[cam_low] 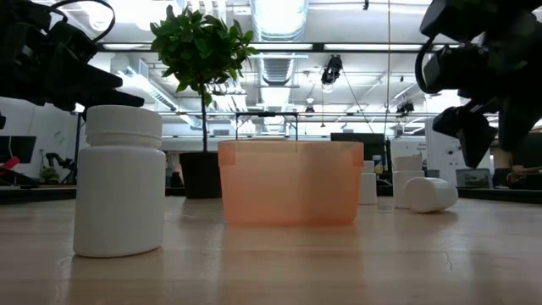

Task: Pick and place pill bottles into a basket
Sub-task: Put the white pill bottle into the orange container

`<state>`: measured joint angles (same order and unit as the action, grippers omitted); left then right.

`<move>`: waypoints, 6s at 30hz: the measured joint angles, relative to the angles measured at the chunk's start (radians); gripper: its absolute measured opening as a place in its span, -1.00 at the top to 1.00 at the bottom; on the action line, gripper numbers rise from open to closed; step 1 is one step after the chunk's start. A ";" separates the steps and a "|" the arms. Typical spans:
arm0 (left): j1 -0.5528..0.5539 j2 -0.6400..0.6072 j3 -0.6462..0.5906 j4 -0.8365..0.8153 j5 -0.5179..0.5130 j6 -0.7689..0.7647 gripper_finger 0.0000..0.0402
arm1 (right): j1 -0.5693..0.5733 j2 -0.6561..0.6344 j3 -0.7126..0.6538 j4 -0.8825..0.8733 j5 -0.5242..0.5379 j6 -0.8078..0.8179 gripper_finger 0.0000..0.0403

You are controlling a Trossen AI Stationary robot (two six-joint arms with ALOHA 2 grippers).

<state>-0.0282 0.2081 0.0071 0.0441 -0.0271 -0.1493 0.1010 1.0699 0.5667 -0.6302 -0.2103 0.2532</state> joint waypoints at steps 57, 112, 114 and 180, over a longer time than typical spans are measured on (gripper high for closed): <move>0.000 0.000 0.000 -0.001 0.000 0.000 -0.33 | 0.222 0.143 0.007 0.298 0.447 1.815 -0.12; 0.000 0.001 0.000 -0.001 -0.068 0.000 -0.33 | 0.159 0.503 0.706 -0.660 0.205 2.487 -0.12; 0.000 0.001 0.000 -0.001 -0.069 0.000 -0.33 | 0.145 0.503 0.694 -0.652 0.204 2.492 -0.12; 0.000 0.007 0.000 -0.001 -0.068 0.000 -0.33 | 0.005 0.477 0.419 -0.370 0.219 2.384 -0.12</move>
<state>-0.0284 0.2153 0.0069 0.0432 -0.0948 -0.1493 0.1065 1.5467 0.9861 -1.0004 0.0085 2.6371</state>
